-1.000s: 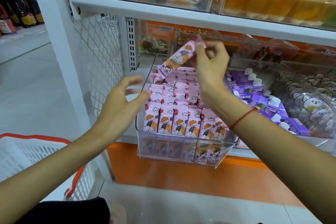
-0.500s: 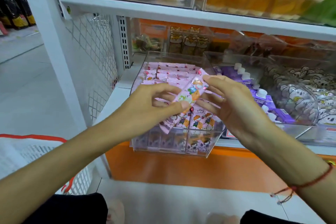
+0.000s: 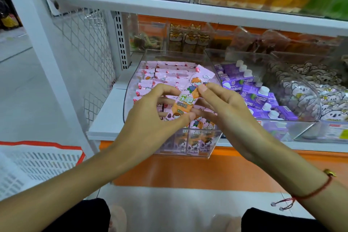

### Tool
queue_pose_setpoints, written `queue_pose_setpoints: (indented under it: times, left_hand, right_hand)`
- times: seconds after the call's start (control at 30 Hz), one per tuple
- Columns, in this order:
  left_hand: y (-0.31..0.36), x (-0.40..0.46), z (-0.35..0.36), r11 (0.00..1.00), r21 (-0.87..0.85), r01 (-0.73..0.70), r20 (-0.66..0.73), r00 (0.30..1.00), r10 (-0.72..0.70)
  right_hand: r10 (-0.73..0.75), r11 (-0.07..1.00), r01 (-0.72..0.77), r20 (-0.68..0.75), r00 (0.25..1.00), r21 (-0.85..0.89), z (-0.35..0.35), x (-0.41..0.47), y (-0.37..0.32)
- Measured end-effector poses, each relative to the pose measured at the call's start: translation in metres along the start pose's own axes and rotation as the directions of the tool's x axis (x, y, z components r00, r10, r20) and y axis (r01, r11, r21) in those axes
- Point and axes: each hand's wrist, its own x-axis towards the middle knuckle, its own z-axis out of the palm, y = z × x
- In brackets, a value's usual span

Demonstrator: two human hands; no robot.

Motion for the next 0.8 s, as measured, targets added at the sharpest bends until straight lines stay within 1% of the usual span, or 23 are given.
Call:
queue_pose_setpoints:
  times: [0.03, 0.07, 0.13, 0.17, 0.23, 0.3, 0.43, 0.53, 0.63, 0.73, 0.8]
  left_hand:
    - [0.0, 0.0, 0.0, 0.999, 0.035, -0.017, -0.004, 1.0, 0.017]
    - [0.0, -0.001, 0.0, 0.999, 0.036, -0.023, 0.001, 1.0, 0.023]
    - [0.001, -0.001, 0.001, 0.999, -0.034, -0.026, 0.036, 0.999, 0.028]
    - [0.001, -0.002, 0.002, 0.997, -0.072, -0.032, 0.053, 0.998, 0.036]
    - [0.001, -0.002, 0.001, 0.993, -0.109, -0.052, 0.06, 0.996, 0.059]
    - [0.0, -0.002, -0.002, 0.993, -0.078, -0.084, 0.038, 0.996, 0.087]
    - [-0.001, 0.001, -0.008, 0.989, 0.019, -0.145, -0.021, 0.989, 0.145]
    - [0.001, -0.002, -0.003, 0.988, 0.058, -0.145, -0.029, 0.989, 0.147]
    - [0.003, -0.004, 0.0, 0.982, 0.103, -0.159, -0.069, 0.984, 0.166]
    - [0.006, -0.001, -0.002, 0.992, -0.016, -0.126, -0.032, 0.992, 0.125]
    - [0.009, 0.001, -0.006, 0.991, -0.121, -0.056, 0.012, 0.998, 0.058]
  right_hand:
    - [-0.01, 1.0, 0.01, -0.007, 1.0, 0.007, 0.001, 0.0, 0.0]
    - [-0.025, 1.0, 0.025, -0.021, 0.999, 0.01, 0.001, 0.001, 0.0]
    - [-0.042, 0.999, 0.043, -0.056, 0.998, 0.015, 0.0, 0.002, -0.001]
    - [-0.043, 0.999, 0.044, -0.049, 0.998, 0.018, -0.001, 0.002, -0.002]
    - [-0.058, 0.998, 0.057, 0.023, 0.998, 0.013, -0.002, 0.002, -0.003]
    - [-0.078, 0.997, 0.078, 0.058, 0.995, -0.003, 0.002, 0.001, -0.004]
    - [-0.052, 0.997, 0.058, -0.098, 0.994, 0.05, 0.007, -0.001, 0.0]
    - [-0.125, 0.992, 0.12, -0.203, 0.971, -0.038, 0.01, -0.005, 0.001]
    - [-0.186, 0.98, 0.166, -0.212, 0.959, -0.11, 0.013, -0.009, 0.001]
    - [-0.165, 0.975, 0.142, -0.133, 0.977, -0.169, 0.01, -0.01, -0.003]
    - [-0.13, 0.98, 0.116, -0.078, 0.989, -0.159, 0.005, -0.008, -0.007]
